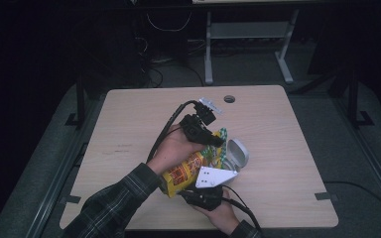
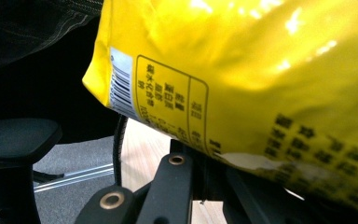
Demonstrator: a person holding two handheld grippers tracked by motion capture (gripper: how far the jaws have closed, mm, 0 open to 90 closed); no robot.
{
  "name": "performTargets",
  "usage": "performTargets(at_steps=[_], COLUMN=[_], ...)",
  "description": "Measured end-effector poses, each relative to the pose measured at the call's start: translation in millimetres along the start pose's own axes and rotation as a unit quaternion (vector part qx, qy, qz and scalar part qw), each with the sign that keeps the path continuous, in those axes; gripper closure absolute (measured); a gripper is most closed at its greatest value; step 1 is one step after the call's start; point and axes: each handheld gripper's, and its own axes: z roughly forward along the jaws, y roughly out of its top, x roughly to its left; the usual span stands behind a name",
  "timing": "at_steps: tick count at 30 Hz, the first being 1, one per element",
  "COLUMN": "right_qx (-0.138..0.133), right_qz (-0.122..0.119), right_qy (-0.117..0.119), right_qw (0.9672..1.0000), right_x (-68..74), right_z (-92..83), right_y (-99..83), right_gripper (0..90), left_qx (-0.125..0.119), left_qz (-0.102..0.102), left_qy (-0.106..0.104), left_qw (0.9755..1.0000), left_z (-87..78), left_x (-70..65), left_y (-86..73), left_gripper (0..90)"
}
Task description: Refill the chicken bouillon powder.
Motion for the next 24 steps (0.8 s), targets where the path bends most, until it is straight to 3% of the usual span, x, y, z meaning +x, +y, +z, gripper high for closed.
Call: performTargets(at_steps=[24], right_qx=[-0.002], right_qz=[0.004], right_qy=[0.001], right_qw=[1.0], right_x=[0.6], right_z=[-0.1], right_y=[0.3], right_gripper=[90.0], left_qx=[0.003], left_qz=[0.0], left_qy=[0.002], left_qw=[1.0], left_z=[0.5], left_x=[-0.6], left_y=[0.6], left_gripper=[89.9])
